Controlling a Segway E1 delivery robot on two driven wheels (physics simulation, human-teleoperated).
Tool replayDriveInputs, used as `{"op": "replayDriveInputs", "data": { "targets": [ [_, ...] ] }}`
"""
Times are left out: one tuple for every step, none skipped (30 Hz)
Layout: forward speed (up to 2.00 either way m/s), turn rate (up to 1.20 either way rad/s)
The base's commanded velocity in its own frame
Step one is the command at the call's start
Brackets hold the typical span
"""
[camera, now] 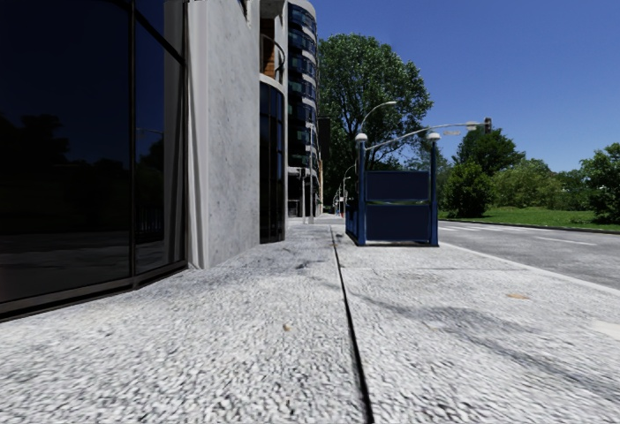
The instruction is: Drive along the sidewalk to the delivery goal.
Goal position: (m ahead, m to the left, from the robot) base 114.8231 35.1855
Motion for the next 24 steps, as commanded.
{"op": "replayDriveInputs", "data": {
  "targets": [
    [1.90,0.00],
    [1.90,0.00],
    [1.90,0.00],
    [1.90,0.00],
    [1.90,0.00],
    [1.91,0.00],
    [1.91,0.00],
    [1.91,0.00],
    [1.91,0.00],
    [1.91,0.00],
    [1.91,0.00],
    [1.92,0.00],
    [1.92,0.00],
    [1.92,0.00],
    [1.92,0.00],
    [1.92,0.00],
    [1.92,0.00],
    [1.92,0.00],
    [1.92,-0.33],
    [1.92,-0.33],
    [1.92,-1.15],
    [1.92,-1.20],
    [1.92,-1.20],
    [1.92,-1.17]
  ]
}}
